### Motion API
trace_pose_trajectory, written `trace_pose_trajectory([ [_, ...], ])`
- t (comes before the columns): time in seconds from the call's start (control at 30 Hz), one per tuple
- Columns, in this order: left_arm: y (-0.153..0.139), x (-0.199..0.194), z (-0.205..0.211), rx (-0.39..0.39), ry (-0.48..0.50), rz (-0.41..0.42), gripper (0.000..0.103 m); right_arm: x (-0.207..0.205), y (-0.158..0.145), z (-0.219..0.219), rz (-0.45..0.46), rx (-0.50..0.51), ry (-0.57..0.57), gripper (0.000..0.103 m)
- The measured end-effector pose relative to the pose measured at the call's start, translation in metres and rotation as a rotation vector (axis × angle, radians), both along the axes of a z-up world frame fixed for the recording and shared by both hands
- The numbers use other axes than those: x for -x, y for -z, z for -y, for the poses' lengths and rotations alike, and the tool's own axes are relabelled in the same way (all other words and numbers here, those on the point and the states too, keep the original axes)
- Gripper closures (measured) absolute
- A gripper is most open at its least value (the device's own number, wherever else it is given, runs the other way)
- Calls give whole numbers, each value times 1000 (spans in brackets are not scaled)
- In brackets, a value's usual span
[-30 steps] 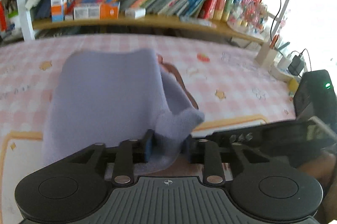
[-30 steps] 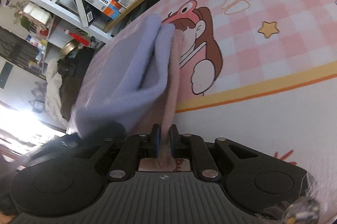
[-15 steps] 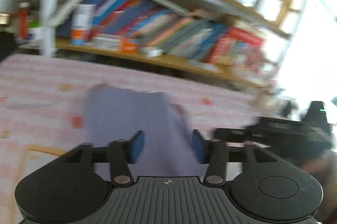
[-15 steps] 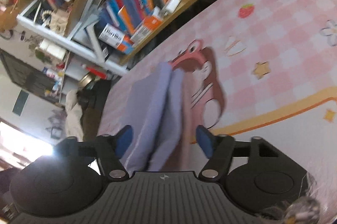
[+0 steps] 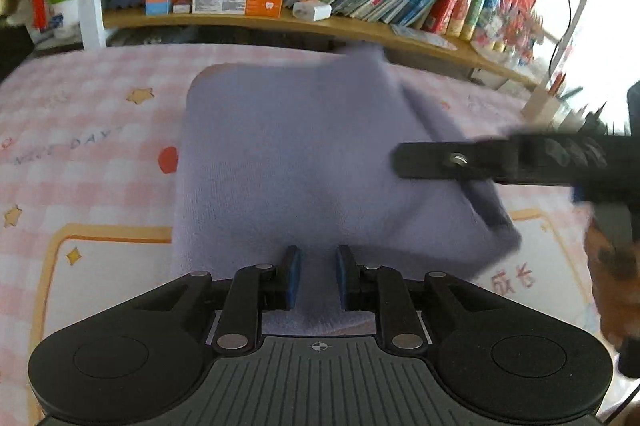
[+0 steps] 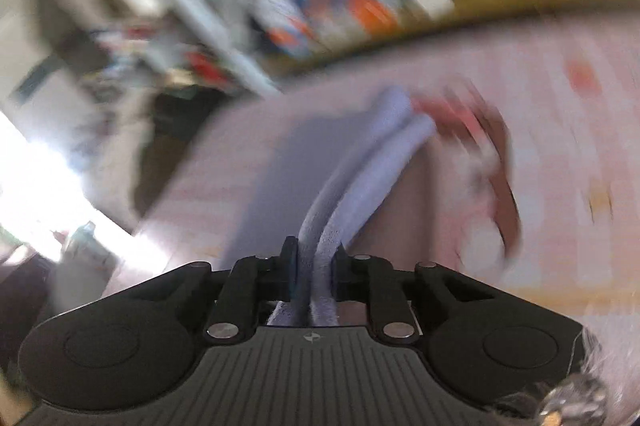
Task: Fold clothes
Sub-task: 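Lower the lavender half onto the pink half, holding edges with both tools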
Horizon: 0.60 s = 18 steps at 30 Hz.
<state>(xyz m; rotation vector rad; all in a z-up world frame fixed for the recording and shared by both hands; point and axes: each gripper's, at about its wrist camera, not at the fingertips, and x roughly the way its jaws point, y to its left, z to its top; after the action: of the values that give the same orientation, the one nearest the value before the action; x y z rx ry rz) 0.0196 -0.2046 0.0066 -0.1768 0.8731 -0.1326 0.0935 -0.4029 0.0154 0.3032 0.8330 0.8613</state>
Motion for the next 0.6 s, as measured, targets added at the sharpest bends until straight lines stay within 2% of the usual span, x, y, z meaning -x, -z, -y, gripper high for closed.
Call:
trace_pose_trajectory([
  [0.1,5,-4,-3,17,8,-15,85,-2,7,2,-31,24,44,89],
  [0.23,4,-4,-3,13,33,-5,81,-5,17,5,-73,56,103,84],
  [0.3,-8,4,-6,13,27,68,81,-7,22,7,-94,72,132,71],
  [0.4,-24,12,-18,18,9,165,80,-9,27,8,-115,94,172,68],
  [0.5,-20,8,-32,-3,-41,146,81,-14,26,-1,-111,112,164,65],
  [0.53,-15,7,-35,-3,-52,130,82,-16,27,-5,-115,121,160,65],
  [0.57,-10,5,-39,-3,-62,115,83,-18,28,-8,-119,127,158,70],
  [0.6,-8,5,-41,5,-60,115,83,-18,27,-10,-108,128,154,84],
])
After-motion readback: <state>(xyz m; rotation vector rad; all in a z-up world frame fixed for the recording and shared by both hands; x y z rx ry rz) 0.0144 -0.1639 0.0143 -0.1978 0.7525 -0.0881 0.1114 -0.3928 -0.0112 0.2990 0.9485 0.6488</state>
